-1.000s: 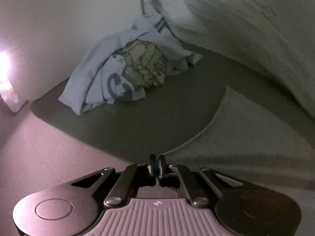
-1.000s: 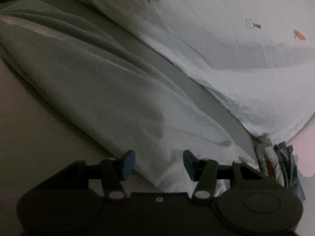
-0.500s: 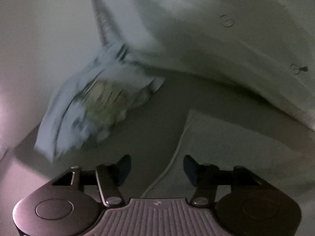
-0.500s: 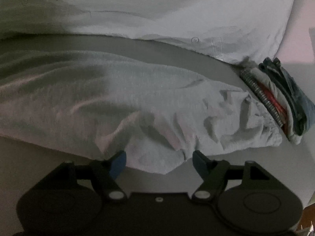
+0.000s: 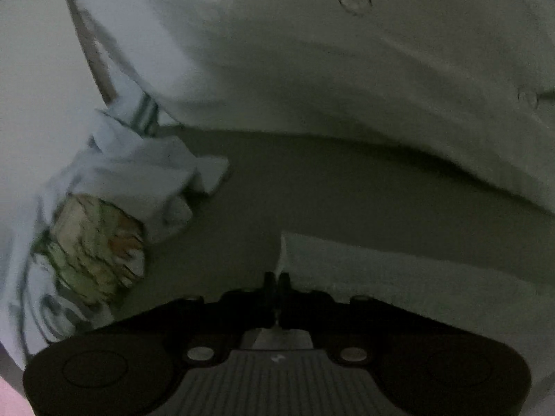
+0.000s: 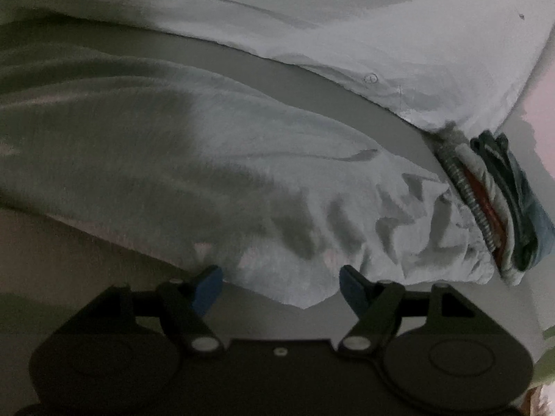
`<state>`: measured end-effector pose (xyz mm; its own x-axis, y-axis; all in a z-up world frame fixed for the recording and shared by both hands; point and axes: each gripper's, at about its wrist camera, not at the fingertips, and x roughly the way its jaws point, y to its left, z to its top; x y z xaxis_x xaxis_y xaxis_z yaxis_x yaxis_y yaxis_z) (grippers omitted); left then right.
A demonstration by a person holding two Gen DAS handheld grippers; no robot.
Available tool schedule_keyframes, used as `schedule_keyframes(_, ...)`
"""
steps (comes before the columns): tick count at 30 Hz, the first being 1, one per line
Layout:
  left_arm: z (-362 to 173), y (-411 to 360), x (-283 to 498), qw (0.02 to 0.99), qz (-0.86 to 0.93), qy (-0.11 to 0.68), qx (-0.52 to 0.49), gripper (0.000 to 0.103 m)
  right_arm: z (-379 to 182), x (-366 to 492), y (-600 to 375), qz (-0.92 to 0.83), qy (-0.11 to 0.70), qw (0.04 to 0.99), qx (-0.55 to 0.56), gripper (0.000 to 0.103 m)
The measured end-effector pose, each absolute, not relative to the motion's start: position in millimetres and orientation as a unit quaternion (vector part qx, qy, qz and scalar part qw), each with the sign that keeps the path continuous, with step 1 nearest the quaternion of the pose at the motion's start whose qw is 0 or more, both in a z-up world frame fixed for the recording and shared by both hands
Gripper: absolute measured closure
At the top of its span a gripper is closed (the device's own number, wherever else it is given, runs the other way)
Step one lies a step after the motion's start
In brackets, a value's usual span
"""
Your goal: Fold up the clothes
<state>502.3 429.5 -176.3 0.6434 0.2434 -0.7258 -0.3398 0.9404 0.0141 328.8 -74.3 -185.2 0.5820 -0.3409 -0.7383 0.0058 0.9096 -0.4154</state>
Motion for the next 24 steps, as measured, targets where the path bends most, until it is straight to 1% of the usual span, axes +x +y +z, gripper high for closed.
schedule_keyframes(5,-158,455,512,0.907,0.199,0.362,-0.088,0.101,-186,335,-74,-0.094,0.447,0.869,-0.192,0.027)
schedule_keyframes(9,-181,474,534,0.884,0.24,0.387,-0.108,0.1,-184,335,-78,-0.096,0.441,0.872,-0.19,0.027)
schedule_keyframes(10,-186,474,540,0.877,0.254,0.397,-0.095,0.097,-182,334,-80,-0.097,0.44,0.873,-0.187,0.027)
schedule_keyframes(11,-190,471,545,0.869,0.275,0.406,-0.074,0.097,-181,333,-83,-0.101,0.439,0.874,-0.182,0.027)
schedule_keyframes(12,-192,471,546,0.864,0.279,0.413,-0.068,0.09,-178,332,-89,-0.107,0.437,0.877,-0.17,0.027)
schedule_keyframes(13,-190,472,544,0.865,0.268,0.416,-0.085,0.083,-174,331,-96,-0.114,0.434,0.88,-0.157,0.026)
schedule_keyframes(14,-185,473,540,0.866,0.257,0.415,-0.112,0.068,-171,331,-103,-0.124,0.431,0.882,-0.143,0.024)
schedule_keyframes(15,-179,471,532,0.87,0.245,0.405,-0.137,0.058,-167,330,-113,-0.137,0.428,0.885,-0.125,0.021)
schedule_keyframes(17,-168,461,516,0.881,0.231,0.386,-0.147,0.05,-161,329,-138,-0.169,0.421,0.888,-0.076,0.02)
schedule_keyframes(20,-158,422,494,0.891,0.196,0.388,-0.135,0.036,-154,327,-193,-0.224,0.402,0.887,0.031,0.015)
schedule_keyframes(24,-159,346,467,0.893,0.127,0.422,-0.089,0.034,-152,322,-274,-0.299,0.347,0.87,0.181,0.013)
